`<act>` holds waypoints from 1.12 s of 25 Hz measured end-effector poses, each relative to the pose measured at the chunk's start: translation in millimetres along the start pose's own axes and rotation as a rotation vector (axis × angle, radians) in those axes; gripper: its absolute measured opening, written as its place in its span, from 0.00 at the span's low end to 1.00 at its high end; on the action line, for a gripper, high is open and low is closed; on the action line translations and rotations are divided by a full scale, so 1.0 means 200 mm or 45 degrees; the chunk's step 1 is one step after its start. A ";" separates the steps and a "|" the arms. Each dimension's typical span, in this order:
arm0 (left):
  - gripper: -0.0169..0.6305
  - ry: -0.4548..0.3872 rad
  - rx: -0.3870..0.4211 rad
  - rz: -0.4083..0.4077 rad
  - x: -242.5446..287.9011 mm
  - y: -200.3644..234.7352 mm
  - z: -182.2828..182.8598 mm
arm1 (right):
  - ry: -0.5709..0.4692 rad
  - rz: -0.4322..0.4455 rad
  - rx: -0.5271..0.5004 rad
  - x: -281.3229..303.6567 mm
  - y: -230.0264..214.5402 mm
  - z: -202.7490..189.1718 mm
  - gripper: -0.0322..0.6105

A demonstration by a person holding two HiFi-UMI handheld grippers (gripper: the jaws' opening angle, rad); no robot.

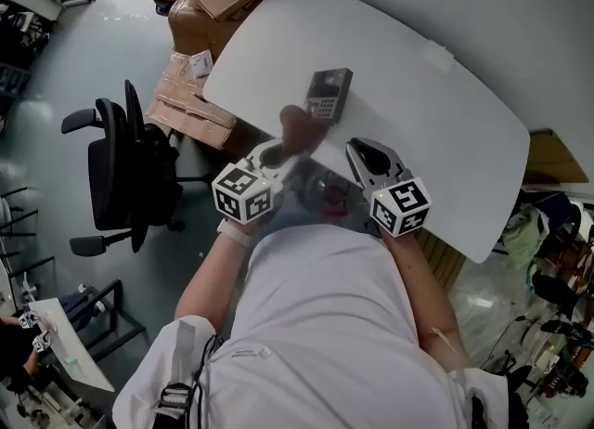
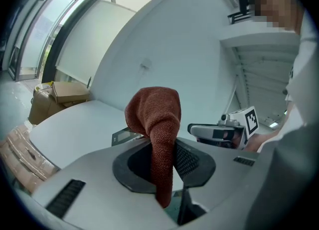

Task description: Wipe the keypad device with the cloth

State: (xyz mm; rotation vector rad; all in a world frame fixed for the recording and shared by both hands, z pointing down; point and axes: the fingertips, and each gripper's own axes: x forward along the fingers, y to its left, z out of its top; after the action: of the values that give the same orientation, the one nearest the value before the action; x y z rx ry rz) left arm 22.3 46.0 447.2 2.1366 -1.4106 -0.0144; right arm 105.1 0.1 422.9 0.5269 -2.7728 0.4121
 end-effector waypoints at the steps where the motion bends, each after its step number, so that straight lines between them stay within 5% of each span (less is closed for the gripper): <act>1: 0.15 -0.014 0.005 0.006 -0.02 -0.06 -0.01 | -0.006 0.011 -0.004 -0.05 0.02 -0.01 0.13; 11: 0.15 -0.113 0.008 0.107 -0.25 -0.51 -0.15 | -0.115 0.095 -0.069 -0.41 0.26 -0.06 0.12; 28: 0.15 -0.207 0.127 0.087 -0.57 -0.56 0.01 | -0.235 0.067 -0.074 -0.45 0.53 0.07 0.12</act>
State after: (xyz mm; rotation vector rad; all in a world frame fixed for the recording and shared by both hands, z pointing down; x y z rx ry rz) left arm 66.2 173.7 359.8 2.2089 -1.6071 -0.0955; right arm 140.4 118.9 357.0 0.5019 -2.9710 0.3075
